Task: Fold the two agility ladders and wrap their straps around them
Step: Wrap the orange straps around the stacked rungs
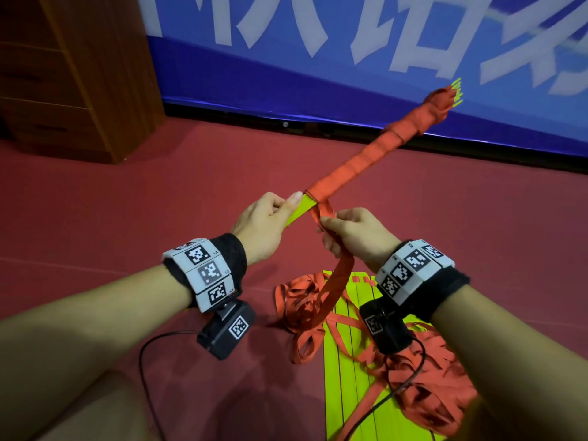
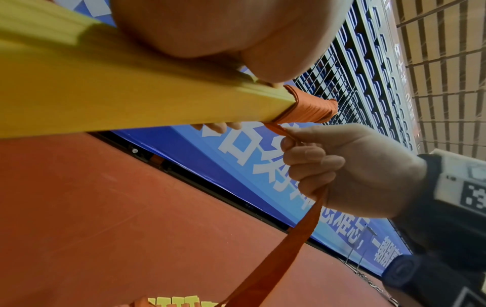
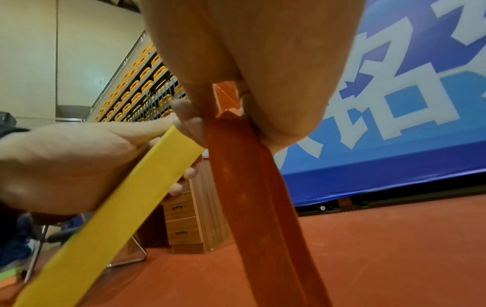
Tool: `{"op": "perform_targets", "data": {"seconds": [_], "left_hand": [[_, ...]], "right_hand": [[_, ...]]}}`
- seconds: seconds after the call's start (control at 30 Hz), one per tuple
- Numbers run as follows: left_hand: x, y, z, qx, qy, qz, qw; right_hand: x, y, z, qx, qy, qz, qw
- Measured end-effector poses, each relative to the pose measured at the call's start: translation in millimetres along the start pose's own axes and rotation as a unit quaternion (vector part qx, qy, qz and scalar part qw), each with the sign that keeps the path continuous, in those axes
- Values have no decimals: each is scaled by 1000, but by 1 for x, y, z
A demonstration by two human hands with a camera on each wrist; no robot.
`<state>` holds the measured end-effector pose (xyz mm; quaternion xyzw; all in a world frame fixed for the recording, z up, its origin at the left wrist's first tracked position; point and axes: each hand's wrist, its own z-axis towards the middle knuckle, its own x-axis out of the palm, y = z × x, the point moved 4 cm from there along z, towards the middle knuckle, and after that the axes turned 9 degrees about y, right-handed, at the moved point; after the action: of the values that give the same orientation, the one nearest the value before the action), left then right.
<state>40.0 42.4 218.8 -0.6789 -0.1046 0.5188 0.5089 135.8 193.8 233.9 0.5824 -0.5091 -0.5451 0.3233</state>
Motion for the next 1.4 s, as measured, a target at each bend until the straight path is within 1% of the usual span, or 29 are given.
{"op": "perform_targets", "data": {"seconds": [0.07, 0.13, 0.27, 0.43, 0.53, 0.63, 0.7, 0.83, 0.97, 1.1, 1.17, 1.23, 1.3, 1.33, 1.4], "left_hand": [[0, 3, 0, -14, -11, 23, 1000], [0, 3, -2, -28, -21, 51, 998], [2, -4, -6, -44, -39, 96, 994], [5, -6, -6, -39, -32, 103, 993], [4, -9, -8, -28, -43, 93, 994], [3, -16, -11, 4, -65, 81, 995], [1, -20, -12, 21, -75, 78, 994], [-1, -22, -12, 31, -85, 76, 993], [-3, -24, -14, 55, -83, 67, 993], [-9, -25, -16, 71, -62, 68, 993], [-12, -25, -15, 77, -39, 58, 995], [-14, -24, -13, 71, -2, 41, 997], [-11, -22, -11, 67, 54, 45, 995], [-8, -21, -10, 71, 68, 47, 994], [-8, -19, -9, 79, 50, 19, 995]], "right_hand": [[2, -1, 0, 27, 21, 12, 999], [6, 0, -1, 29, 29, 10, 999], [13, 8, 1, -15, -5, -18, 1000], [15, 12, -1, -23, -34, 3, 999], [12, 12, -2, -35, -63, -8, 997], [8, 10, -2, -38, -114, -20, 993], [5, 7, -1, -41, -130, -25, 990], [5, 3, 3, -55, -124, -17, 991], [5, 1, 5, -70, -119, -4, 990], [-3, -1, 6, -79, -118, -13, 990], [-5, -3, 5, -85, -99, -9, 991], [-3, -4, 3, -92, -62, 5, 994], [-1, -5, 1, -97, -33, 12, 995], [-1, -6, 1, -99, -24, 12, 995], [0, -5, 1, -99, -11, 11, 995]]}}
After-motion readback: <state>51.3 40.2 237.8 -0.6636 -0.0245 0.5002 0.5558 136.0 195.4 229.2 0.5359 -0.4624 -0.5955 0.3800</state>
